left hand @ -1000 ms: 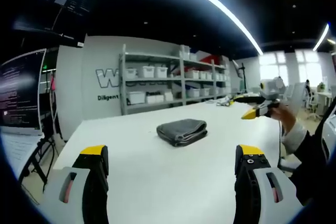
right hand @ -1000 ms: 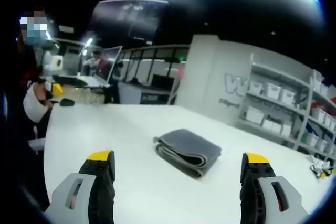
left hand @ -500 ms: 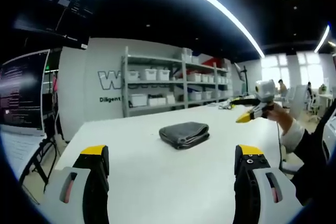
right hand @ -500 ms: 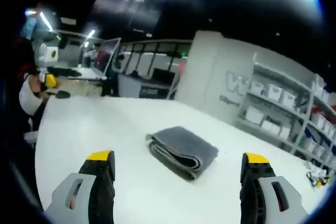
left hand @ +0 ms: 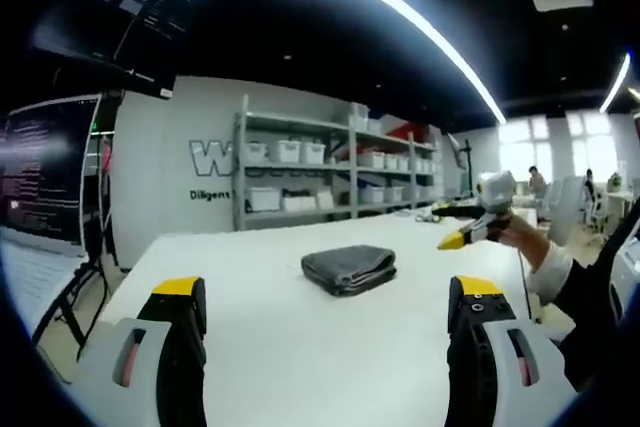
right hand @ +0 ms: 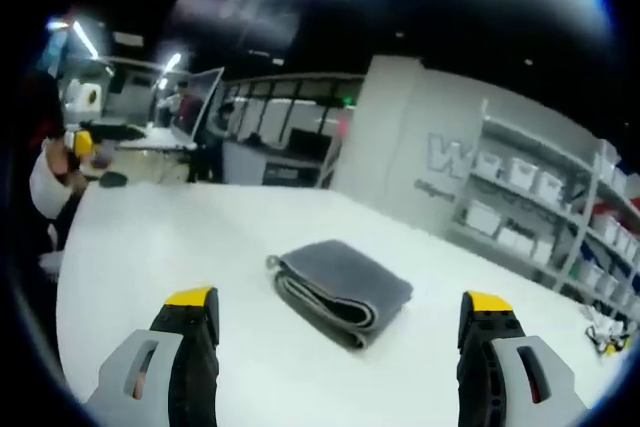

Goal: Open the folded towel by lifting each exposed corner and separating the folded layers until the towel lies flat within the target outline without major curled edges

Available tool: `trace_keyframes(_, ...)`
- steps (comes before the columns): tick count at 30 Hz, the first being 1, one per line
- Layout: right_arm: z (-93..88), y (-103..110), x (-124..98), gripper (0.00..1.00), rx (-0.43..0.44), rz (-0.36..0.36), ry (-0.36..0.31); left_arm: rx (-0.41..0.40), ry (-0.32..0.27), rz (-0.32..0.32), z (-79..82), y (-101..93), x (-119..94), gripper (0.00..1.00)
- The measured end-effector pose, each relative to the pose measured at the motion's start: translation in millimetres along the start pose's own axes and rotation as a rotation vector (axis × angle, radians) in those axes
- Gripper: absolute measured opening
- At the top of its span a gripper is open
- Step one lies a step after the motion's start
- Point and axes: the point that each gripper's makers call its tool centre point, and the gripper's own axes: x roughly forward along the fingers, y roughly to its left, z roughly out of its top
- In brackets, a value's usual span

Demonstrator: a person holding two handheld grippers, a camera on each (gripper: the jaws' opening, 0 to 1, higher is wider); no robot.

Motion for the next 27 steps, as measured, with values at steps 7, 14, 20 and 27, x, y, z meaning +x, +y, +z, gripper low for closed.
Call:
trace_keyframes(7,3.1,-6.5,6.7,0.99,0.02,-0.001,-0.007,-0.011,0.004,0.012,-1.0,3.2,-0.5,1.0)
trace_keyframes(14,7.6,-10.1,14.7,1.0,0.084,0.025,-0.038,-0.006,0.02,0.007,-5.3,0.1,1.7,1.0)
trace_keyframes(20,5.0,-13.1,21.7,1.0,0.086,0.027,-0.034,-0.011,0.008,0.022,-2.2,0.2,2.9,1.0)
trace_keyframes(27,-0.8,-14.9,31.3,1.0,0.086,0.024,-0.013,-0.007,0.005,0.032,-1.0,1.7,4.5,1.0)
